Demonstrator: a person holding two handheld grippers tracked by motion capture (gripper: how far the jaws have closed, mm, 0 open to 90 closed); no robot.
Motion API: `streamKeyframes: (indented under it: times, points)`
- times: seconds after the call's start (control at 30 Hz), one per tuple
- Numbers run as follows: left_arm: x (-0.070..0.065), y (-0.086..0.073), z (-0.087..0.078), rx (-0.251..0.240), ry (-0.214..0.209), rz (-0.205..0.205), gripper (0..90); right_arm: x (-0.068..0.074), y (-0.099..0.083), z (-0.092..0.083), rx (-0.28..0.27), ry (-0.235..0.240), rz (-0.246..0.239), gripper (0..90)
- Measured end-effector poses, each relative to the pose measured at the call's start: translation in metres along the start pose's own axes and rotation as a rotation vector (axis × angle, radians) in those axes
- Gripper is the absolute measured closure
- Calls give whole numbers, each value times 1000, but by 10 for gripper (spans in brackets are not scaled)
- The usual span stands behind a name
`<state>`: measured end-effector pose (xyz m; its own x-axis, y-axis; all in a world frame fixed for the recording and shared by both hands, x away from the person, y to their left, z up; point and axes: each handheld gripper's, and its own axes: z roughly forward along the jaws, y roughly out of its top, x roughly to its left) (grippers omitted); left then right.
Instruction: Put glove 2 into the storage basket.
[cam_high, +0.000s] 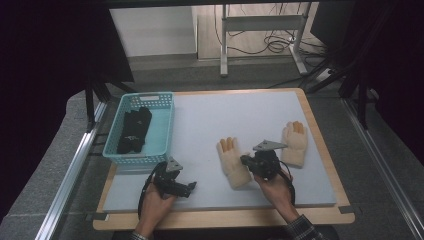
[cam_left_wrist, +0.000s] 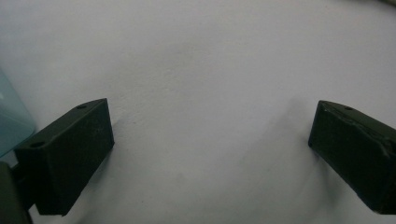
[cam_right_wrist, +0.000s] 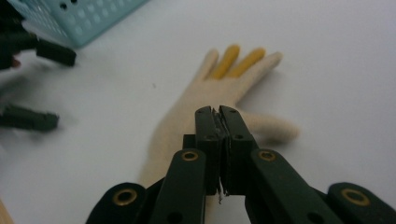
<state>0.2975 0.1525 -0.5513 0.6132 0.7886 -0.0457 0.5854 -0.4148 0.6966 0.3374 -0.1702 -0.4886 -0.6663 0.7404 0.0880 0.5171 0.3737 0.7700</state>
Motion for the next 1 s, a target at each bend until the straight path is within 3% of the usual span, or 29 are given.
streamKeyframes:
  times: [0.1, 0.27, 0.4, 0.53, 0.67, 0.8, 1.0]
  points:
    - [0, 0, 0, 2, 0, 3, 3, -7, -11, -4, 20, -57, -44, 756]
    - [0, 0, 0, 2, -1, 3, 3, -24, -29, -8, 45, -102, -29, 752]
    - [0, 0, 0, 2, 0, 3, 3, -22, -45, -1, 93, -59, -39, 777]
    - [0, 0, 0, 2, 0, 3, 3, -5, -50, 2, 72, 11, -57, 789]
    - [0, 0, 0, 2, 0, 3, 3, 2, -46, 3, 67, 12, -94, 769]
    - [0, 0, 0, 2, -1, 3, 3, -18, -41, -4, 36, -26, -52, 702]
    - [0, 0, 0, 2, -1, 2, 3, -69, -36, -30, -12, -135, 27, 676]
